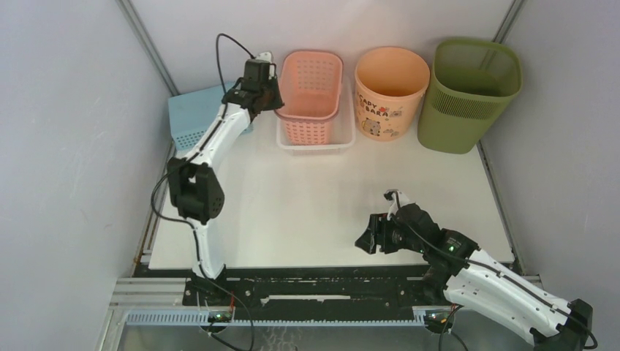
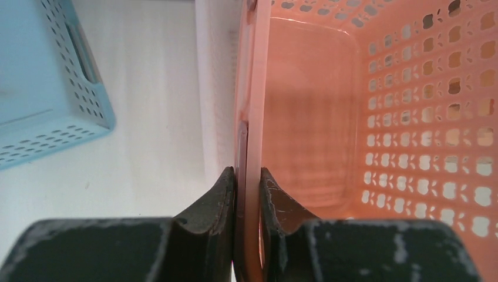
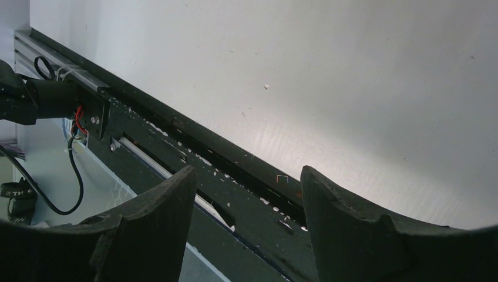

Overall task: Turn the large container upside down
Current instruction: Pick up the container from the container.

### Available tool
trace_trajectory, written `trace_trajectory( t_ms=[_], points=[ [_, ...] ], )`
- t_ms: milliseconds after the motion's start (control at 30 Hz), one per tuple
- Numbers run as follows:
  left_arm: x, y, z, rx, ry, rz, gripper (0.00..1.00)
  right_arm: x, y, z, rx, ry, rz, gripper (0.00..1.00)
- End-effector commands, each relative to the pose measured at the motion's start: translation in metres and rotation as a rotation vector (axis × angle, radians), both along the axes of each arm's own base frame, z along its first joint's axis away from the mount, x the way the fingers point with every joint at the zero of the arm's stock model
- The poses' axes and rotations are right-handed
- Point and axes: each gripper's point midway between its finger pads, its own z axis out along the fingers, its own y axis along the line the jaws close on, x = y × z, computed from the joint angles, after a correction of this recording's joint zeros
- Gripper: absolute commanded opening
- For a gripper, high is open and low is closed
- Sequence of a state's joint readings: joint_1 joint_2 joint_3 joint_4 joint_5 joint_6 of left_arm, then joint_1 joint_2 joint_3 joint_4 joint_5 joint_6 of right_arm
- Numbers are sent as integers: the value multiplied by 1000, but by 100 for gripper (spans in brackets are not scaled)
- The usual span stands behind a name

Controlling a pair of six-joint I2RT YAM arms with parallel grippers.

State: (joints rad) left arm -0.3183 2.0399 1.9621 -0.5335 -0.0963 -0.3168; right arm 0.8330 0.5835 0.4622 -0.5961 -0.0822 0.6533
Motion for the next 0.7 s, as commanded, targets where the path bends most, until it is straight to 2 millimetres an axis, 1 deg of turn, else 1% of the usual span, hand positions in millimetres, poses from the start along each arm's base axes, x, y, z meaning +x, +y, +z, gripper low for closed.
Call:
trace_trajectory(
  t_ms=[0, 100, 167, 267, 300, 367, 433, 500, 600, 633, 667],
  points=[
    [-22, -6, 150, -204, -326, -38, 0, 7, 7, 21, 44, -54, -4, 74],
    [-44, -9, 169, -258, -335, -69, 0, 9, 7, 32, 51, -74, 0, 73],
    [-61, -10, 172, -286, -322, -84, 0, 12, 7, 41, 53, -94, 1, 73],
    [-93, -11, 159, -299, -286, -81, 0, 16, 5, 57, 48, -132, -6, 73],
    [-104, -12, 150, -298, -272, -80, 0, 18, 4, 63, 47, -145, -7, 73],
    [-131, -13, 140, -297, -259, -77, 0, 20, 3, 74, 43, -170, -9, 73],
    [-151, -16, 119, -284, -229, -68, 0, 22, 0, 84, 35, -190, -13, 73],
    [-170, -17, 92, -276, -189, -61, 0, 24, -2, 95, 37, -213, -20, 73],
    [-199, -23, 54, -264, -135, -65, 0, 24, -6, 103, 41, -232, -32, 73],
    [-207, -23, 39, -250, -112, -61, 0, 23, -8, 104, 41, -234, -36, 73],
    [-215, -22, 29, -241, -99, -60, 0, 23, -10, 105, 43, -238, -39, 73]
  ],
)
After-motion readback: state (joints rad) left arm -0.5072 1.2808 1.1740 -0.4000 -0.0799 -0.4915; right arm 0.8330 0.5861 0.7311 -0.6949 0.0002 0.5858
